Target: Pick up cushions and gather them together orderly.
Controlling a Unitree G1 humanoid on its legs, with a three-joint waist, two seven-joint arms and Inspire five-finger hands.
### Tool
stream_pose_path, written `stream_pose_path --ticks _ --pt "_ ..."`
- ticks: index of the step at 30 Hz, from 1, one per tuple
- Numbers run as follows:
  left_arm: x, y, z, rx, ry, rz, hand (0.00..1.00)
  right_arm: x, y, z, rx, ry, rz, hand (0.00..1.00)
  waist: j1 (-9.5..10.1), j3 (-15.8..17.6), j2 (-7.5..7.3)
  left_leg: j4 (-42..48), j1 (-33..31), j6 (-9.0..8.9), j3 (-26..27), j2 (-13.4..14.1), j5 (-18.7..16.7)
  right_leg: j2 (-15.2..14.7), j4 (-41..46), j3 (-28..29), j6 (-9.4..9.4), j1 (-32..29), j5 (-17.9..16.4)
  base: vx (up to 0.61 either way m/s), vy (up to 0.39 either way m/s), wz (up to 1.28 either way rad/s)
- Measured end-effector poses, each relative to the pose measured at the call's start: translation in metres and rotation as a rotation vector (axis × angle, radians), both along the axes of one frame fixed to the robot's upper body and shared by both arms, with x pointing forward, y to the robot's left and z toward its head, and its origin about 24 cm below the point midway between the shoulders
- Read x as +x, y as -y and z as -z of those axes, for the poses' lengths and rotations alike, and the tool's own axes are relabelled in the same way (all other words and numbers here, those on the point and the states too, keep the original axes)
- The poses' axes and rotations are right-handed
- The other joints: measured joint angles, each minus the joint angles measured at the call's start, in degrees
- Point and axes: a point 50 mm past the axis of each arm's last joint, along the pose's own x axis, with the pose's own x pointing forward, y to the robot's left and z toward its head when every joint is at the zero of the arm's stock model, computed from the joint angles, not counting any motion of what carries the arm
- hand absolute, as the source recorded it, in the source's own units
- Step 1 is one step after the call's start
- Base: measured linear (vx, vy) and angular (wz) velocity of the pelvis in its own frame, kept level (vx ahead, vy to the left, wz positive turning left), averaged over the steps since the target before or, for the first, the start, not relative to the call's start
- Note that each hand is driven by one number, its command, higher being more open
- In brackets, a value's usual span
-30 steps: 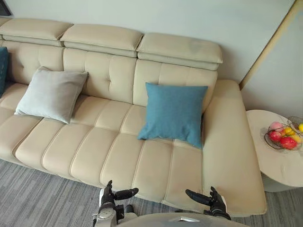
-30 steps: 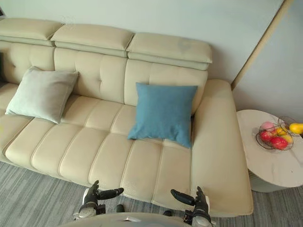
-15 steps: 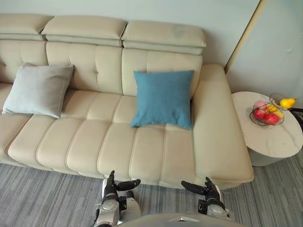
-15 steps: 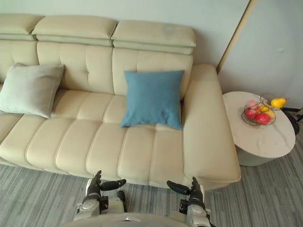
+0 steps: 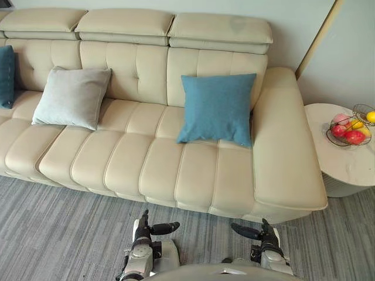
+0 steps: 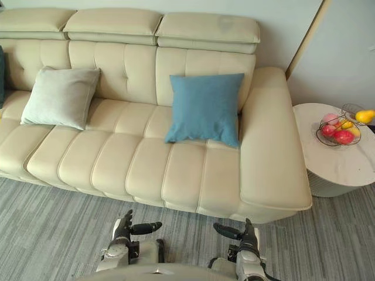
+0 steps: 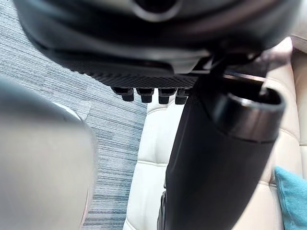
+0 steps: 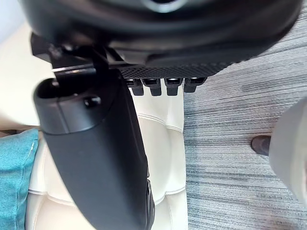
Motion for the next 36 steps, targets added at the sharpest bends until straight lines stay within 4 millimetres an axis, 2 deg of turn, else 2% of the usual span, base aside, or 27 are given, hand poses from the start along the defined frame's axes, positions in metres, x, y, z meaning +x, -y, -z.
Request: stream_pose_path --ticks 1,2,3,4,9,10,22,27,34,36 --pt "0.000 -0.002 0.000 0.006 -0.001 0.001 1.00 -0.002 -0.003 0.001 0.010 -0.005 0.000 1.00 -0.04 -0.2 -0.32 -1.1 0.3 0.21 0.4 -0.5 0.5 -0.4 -0.7 0.0 0.13 0.1 0.3 -0.05 0.264 -0.15" --pt "-0.004 -0.007 0.001 0.019 -0.014 0.000 1.00 -0.006 -0.009 0.003 0.032 -0.019 0.001 1.00 -0.07 -1.0 -1.51 -4.4 2.0 0.97 1.1 -2.0 1.9 -1.5 -3.1 0.1 0.25 1.0 1.5 -0.01 0.183 0.01" --pt "-0.007 -0.008 0.002 0.022 -0.023 0.000 1.00 -0.009 -0.011 0.005 0.041 -0.030 0.006 1.00 -0.50 -1.2 -1.73 -6.4 3.1 1.49 1.1 -3.1 2.8 -1.9 -5.1 0.2 0.25 2.4 2.6 -0.02 0.129 0.12" --pt "-0.009 -0.008 0.003 0.020 -0.032 0.000 1.00 -0.012 -0.010 0.006 0.044 -0.041 0.018 1.00 -0.74 -1.5 -1.56 -7.4 3.8 1.70 0.9 -4.1 3.1 -2.2 -6.5 0.5 0.41 3.3 3.9 -0.03 0.077 0.19" --pt "-0.023 -0.008 0.010 0.016 -0.090 -0.009 1.00 -0.023 -0.001 0.010 0.045 -0.079 0.085 1.00 -0.84 -2.6 -0.33 -12.0 7.3 1.83 1.3 -5.4 5.2 -2.1 -10.4 1.6 0.61 6.0 5.7 -0.01 0.030 -0.01" --pt "-0.028 -0.015 0.015 0.006 -0.138 -0.028 1.00 -0.031 0.009 0.015 0.055 -0.124 0.141 1.00 -0.99 -1.7 -1.23 -19.6 14.7 1.46 -0.7 -6.2 7.2 -0.3 -15.5 3.2 -1.98 11.3 6.4 0.00 0.000 0.00" --pt "-0.029 -0.016 0.015 -0.003 -0.136 -0.050 1.00 -0.036 0.007 0.016 0.055 -0.141 0.124 1.00 -1.02 -1.5 -1.64 -19.7 15.3 1.47 -0.2 -6.1 7.2 -0.5 -14.6 3.4 -2.00 11.4 6.4 0.00 0.000 -0.01" --pt "-0.033 -0.017 0.017 -0.043 -0.134 -0.127 1.00 -0.038 0.002 0.016 0.058 -0.147 0.069 1.00 -1.03 -1.1 -2.24 -20.9 18.3 1.46 3.4 -5.8 7.1 -0.6 -13.2 6.5 -2.06 11.2 6.4 -0.03 0.025 -0.33" --pt "-0.038 -0.019 0.018 -0.066 -0.138 -0.169 1.00 -0.043 0.001 0.016 0.056 -0.163 0.054 1.00 -1.59 -1.1 -2.28 -21.5 20.4 1.08 8.3 -4.5 6.9 0.2 -12.2 11.0 -1.48 9.8 6.7 -0.04 0.007 -0.37" --pt "-0.037 -0.019 0.018 -0.069 -0.137 -0.172 1.00 -0.041 -0.001 0.015 0.053 -0.155 0.027 1.00 -2.04 -0.8 -2.25 -18.5 19.9 0.60 9.4 -3.4 5.0 0.9 -11.6 12.5 -1.34 9.7 6.5 -0.01 -0.044 -0.33"
